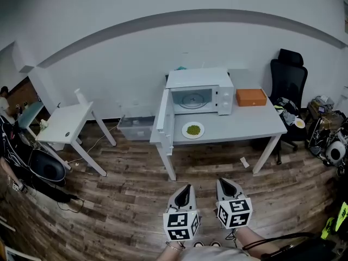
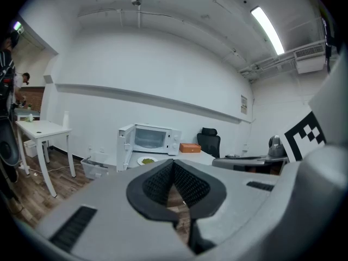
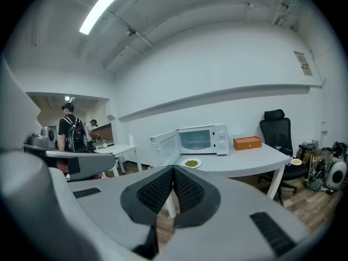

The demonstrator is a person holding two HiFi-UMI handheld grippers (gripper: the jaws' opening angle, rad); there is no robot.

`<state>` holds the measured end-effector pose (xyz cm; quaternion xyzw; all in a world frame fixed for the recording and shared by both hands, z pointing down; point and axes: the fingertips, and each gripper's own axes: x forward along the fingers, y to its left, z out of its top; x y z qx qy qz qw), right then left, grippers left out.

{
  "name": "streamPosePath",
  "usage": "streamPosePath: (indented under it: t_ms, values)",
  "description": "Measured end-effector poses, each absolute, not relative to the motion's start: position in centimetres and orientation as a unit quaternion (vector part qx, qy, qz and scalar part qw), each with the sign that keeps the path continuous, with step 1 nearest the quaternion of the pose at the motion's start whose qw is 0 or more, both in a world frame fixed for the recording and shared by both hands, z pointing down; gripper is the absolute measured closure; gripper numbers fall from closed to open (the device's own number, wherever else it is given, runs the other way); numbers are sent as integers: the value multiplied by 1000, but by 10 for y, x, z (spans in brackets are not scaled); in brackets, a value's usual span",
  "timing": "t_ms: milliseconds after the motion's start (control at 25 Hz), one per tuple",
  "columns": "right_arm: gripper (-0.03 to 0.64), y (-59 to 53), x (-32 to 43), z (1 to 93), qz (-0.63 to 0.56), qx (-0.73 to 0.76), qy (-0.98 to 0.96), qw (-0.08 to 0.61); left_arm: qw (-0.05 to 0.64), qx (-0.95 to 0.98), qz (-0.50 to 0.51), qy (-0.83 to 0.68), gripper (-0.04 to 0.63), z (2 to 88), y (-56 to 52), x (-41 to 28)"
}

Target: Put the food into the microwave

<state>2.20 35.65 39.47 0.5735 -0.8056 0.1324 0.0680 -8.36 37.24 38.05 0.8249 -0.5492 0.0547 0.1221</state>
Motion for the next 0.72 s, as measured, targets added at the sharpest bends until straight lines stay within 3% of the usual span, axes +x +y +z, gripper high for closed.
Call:
streamPosePath:
  t_ms: [720]
  values:
    - [600,322,26,422,166,599,-779,83,144,838,77,-520,592,404,331,-88]
